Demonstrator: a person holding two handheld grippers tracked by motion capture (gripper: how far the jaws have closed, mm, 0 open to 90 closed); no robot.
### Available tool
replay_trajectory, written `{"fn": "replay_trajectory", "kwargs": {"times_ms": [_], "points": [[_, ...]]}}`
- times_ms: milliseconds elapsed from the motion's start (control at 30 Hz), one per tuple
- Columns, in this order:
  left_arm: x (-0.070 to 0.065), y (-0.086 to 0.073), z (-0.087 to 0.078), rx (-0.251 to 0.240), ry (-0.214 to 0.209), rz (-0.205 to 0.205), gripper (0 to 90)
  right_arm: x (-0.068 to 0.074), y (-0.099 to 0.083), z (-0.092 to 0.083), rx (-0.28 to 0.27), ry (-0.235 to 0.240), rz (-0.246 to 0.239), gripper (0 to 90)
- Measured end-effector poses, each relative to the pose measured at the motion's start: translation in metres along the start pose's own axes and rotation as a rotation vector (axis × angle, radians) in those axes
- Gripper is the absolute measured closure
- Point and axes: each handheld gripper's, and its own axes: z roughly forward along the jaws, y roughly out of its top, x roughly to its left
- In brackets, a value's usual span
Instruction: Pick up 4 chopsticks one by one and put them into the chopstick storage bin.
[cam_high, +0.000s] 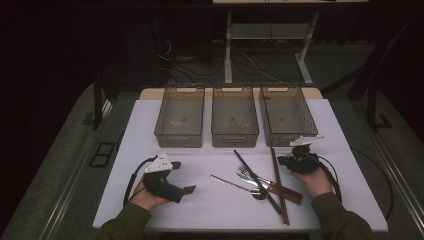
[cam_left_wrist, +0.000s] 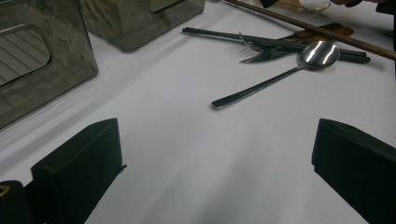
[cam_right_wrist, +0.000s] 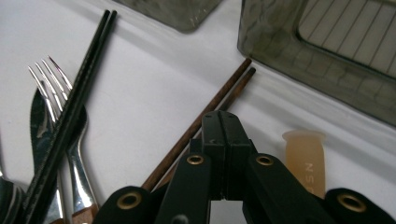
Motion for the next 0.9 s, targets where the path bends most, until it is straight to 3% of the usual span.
{"fn": "replay_trajectory", "kwargs": {"times_ms": [500,900], "points": [[-0.0002,0.0002,-0.0002,0.000,-0.002,0.002,0.8,0.0031,-0.0019,0.0055,0.038,-0.002,0.000,89.4],[-0.0005,0.0005,-0.0008,-0.002,-0.001,0.002,0.8,0.0078,-0.0015,0.0074,0.049,0.026,-0.006,89.4]]}}
